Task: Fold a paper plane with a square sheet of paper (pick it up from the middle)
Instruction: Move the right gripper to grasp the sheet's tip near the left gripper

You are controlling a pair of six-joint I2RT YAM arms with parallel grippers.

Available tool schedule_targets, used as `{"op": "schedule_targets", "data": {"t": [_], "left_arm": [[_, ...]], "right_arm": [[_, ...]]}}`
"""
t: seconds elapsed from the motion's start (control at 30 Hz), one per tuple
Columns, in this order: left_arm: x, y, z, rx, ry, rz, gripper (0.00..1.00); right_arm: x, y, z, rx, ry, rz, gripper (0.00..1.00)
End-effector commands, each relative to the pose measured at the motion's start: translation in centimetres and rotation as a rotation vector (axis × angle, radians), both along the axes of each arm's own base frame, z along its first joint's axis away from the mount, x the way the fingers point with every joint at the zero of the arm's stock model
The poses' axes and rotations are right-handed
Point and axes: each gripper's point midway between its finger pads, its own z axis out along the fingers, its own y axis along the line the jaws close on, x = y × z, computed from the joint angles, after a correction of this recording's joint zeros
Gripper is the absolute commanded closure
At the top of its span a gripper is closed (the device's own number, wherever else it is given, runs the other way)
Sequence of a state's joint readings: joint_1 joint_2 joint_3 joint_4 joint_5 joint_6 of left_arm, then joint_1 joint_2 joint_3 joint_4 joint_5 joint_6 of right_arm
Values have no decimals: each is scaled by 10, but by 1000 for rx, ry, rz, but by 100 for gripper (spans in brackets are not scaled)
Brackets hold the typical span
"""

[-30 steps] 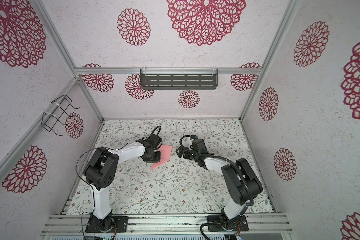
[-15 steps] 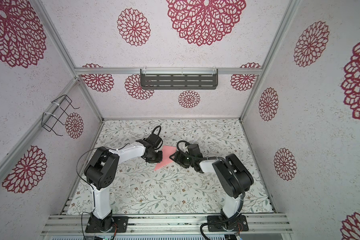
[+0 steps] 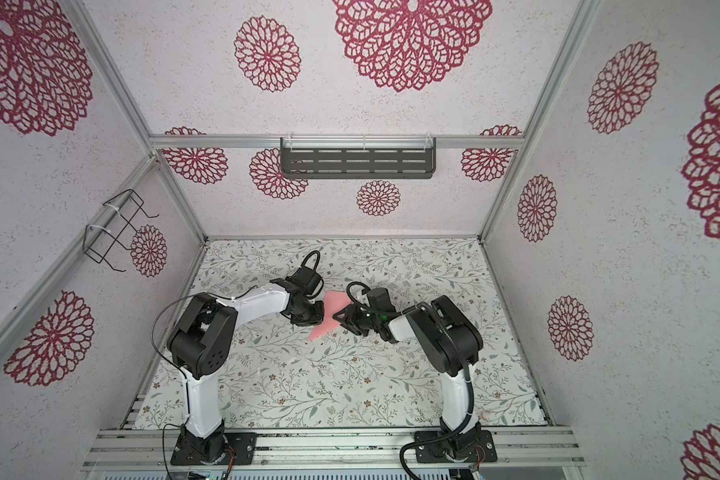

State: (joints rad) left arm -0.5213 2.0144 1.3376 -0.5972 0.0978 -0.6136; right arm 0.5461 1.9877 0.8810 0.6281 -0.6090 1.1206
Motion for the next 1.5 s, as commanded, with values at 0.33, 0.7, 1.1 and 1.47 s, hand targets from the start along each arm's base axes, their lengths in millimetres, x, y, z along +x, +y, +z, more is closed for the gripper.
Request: {"op": "schedule_targets", "data": {"t": [0.33, 0.7, 1.1, 1.47], "left_arm": [[34, 0, 85, -121, -269, -14, 58], [20, -40, 104, -288, -581, -262, 18], [5, -84, 81, -251, -812, -592, 15], [-1, -113, 42, -144, -911, -801, 22]], "right_arm": [[25, 1, 36, 83, -84, -82, 93], [34, -42, 49, 2, -63, -254, 99], [32, -77, 38, -10, 92, -401, 99], [31, -80, 40, 12, 147, -419, 98]]}}
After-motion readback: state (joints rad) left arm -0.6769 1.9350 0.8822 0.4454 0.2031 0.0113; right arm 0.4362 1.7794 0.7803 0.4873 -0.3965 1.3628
